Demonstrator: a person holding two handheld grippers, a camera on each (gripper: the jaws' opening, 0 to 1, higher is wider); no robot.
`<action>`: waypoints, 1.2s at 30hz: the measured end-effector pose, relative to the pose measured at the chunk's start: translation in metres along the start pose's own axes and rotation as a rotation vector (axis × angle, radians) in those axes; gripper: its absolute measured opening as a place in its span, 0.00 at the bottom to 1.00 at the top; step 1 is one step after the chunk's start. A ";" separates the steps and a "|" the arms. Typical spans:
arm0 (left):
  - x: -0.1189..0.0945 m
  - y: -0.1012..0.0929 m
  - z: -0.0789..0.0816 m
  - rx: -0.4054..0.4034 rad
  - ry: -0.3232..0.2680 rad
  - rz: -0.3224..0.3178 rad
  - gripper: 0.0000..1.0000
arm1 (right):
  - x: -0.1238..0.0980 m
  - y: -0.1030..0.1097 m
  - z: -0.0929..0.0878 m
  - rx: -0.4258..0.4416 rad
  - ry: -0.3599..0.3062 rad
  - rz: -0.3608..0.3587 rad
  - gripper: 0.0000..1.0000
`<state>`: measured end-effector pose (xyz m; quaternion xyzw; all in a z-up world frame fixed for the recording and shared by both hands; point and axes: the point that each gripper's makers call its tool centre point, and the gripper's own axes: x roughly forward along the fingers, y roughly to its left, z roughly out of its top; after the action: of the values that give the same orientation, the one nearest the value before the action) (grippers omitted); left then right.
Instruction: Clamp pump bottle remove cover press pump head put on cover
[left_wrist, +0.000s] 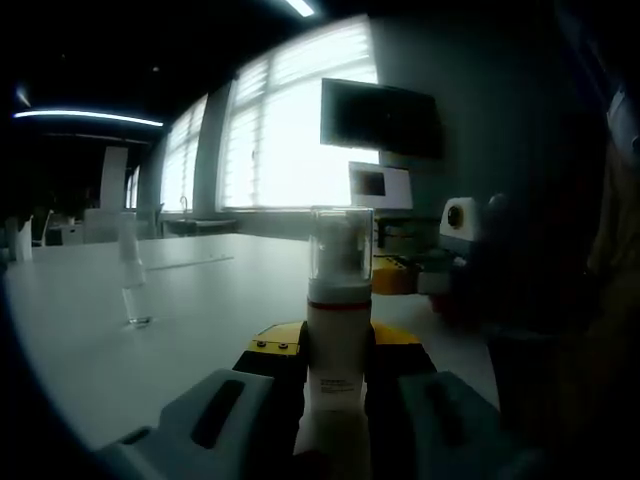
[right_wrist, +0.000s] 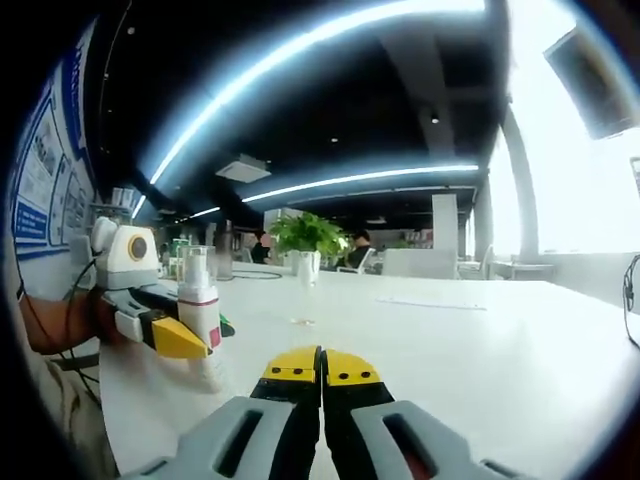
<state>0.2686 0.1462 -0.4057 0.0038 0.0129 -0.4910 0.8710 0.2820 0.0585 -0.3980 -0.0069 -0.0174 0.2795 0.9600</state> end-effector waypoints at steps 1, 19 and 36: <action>0.000 0.000 0.000 -0.001 0.001 0.001 0.13 | 0.000 -0.001 0.000 0.005 0.000 0.000 0.00; 0.006 0.009 0.026 0.033 -0.020 0.038 0.13 | 0.000 0.004 -0.001 -0.029 -0.001 0.008 0.00; 0.034 0.020 0.046 0.060 -0.026 0.056 0.13 | 0.001 0.004 -0.001 -0.031 -0.002 0.007 0.00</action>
<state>0.3043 0.1266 -0.3606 0.0237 -0.0133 -0.4669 0.8839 0.2802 0.0626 -0.3987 -0.0218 -0.0226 0.2825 0.9588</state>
